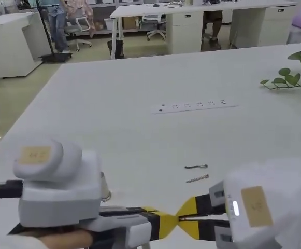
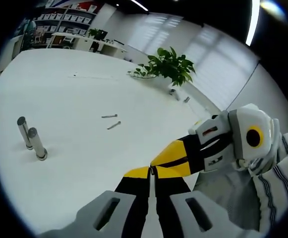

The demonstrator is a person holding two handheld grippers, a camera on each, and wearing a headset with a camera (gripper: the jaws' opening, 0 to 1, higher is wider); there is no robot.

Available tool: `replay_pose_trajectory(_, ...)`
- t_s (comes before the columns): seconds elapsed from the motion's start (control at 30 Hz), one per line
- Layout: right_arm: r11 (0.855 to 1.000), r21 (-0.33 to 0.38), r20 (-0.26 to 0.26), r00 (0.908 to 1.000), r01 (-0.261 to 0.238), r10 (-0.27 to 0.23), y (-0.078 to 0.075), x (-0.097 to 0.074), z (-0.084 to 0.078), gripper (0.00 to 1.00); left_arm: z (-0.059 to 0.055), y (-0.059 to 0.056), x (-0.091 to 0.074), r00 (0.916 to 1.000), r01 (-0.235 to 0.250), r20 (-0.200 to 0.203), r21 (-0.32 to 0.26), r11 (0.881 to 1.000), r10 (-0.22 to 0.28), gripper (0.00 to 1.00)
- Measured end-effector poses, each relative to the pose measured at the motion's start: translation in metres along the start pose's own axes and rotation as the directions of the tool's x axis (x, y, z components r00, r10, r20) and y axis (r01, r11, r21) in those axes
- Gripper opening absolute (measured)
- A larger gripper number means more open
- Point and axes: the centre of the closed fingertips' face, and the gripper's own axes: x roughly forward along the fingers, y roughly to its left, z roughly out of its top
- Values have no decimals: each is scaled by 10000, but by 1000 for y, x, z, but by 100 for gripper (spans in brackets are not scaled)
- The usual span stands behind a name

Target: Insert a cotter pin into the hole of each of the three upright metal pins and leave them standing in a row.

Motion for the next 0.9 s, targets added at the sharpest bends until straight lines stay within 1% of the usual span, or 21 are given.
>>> replay_pose_trajectory(0.2, 10000, -12, 15, 10000, -91, 91, 2, -1, -1, 2, -3, -2, 1, 9997, 108, -232, -319, 9994, -116, 1)
replay_pose_trajectory(0.33, 9999, -3, 6, 9999, -153, 153, 4, 0, -1, 2, -5, -2, 1, 9991, 177, -369, -250, 9995, -186, 1)
replay_pose_trajectory(0.4, 9997, -54, -23, 9998, -218, 218, 6, 0, -1, 2, -7, -2, 1, 9987, 220, -459, 226, 9995, -209, 1)
replay_pose_trajectory(0.43, 9996, -103, -34, 9997, -253, 252, 7, 0, -1, 2, -8, -3, 1, 9986, 214, -481, 331, 9992, -198, 1)
replay_pose_trajectory(0.63, 9995, -53, -50, 9995, -311, 311, 9, -1, -2, 2, -9, -3, 1, 9983, 207, -557, 377, 9991, -186, 0)
replay_pose_trajectory(0.8, 9991, 91, 19, 9991, -419, 419, 11, -2, -1, 2, -11, -4, 1, 9972, 357, -687, 678, 9971, -310, 0)
replay_pose_trajectory(0.9, 9989, 127, 45, 9990, -451, 450, 12, -2, -1, 2, -11, -4, 0, 9969, 367, -713, 644, 9973, -321, 0)
